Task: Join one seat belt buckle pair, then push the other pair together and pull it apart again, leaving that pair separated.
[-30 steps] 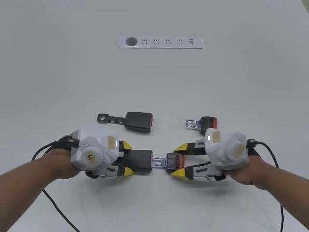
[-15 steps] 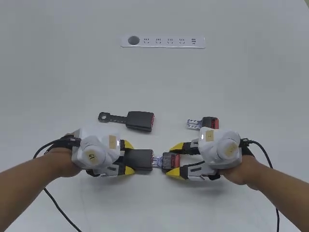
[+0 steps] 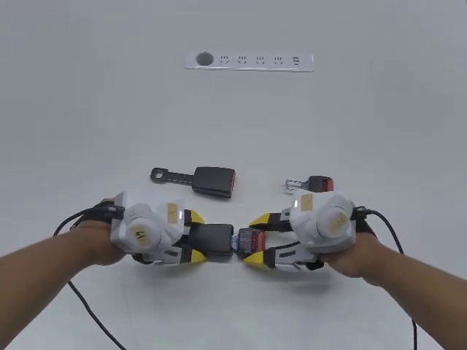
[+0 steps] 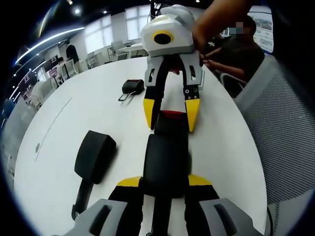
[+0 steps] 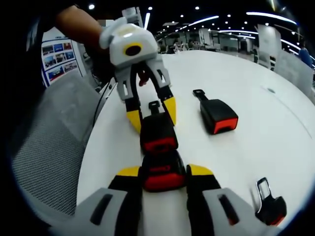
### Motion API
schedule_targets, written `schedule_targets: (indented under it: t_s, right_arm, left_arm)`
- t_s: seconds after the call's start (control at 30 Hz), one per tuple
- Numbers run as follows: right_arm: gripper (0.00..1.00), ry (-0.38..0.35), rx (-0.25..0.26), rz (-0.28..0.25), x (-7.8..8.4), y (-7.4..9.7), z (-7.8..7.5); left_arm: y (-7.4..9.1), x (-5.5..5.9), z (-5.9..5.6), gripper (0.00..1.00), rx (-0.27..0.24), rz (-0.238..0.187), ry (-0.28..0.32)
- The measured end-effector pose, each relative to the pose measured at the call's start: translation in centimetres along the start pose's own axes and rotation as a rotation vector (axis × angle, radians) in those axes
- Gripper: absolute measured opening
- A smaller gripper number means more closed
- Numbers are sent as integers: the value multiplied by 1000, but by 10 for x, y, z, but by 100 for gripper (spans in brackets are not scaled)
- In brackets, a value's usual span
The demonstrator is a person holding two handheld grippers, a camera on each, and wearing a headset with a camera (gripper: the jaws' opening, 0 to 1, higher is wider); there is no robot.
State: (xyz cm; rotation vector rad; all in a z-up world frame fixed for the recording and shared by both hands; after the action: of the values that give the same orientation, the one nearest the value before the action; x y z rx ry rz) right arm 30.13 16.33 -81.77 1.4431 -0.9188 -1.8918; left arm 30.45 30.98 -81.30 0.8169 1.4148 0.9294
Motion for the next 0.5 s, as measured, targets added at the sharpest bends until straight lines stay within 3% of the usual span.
schedule_targets:
  t_s: [0.5]
  right_arm:
    - [34,-8,-2,20,-1,-2,-2]
  left_arm:
    - [-2,1,0,33,5,-6,0]
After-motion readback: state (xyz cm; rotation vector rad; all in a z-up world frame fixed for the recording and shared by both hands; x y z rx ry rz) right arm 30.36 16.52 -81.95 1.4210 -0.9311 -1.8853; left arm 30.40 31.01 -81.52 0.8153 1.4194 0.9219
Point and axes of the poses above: the centre of the closed fingertips' face, and the gripper's own axes: y roughly backward along the fingers, z roughly to its left, x roughly out of its underside, the point moved 6 cm from there along y, roughly backward along the fingers, and after that the axes turned 14 degrees about z, right-handed, at the moved point
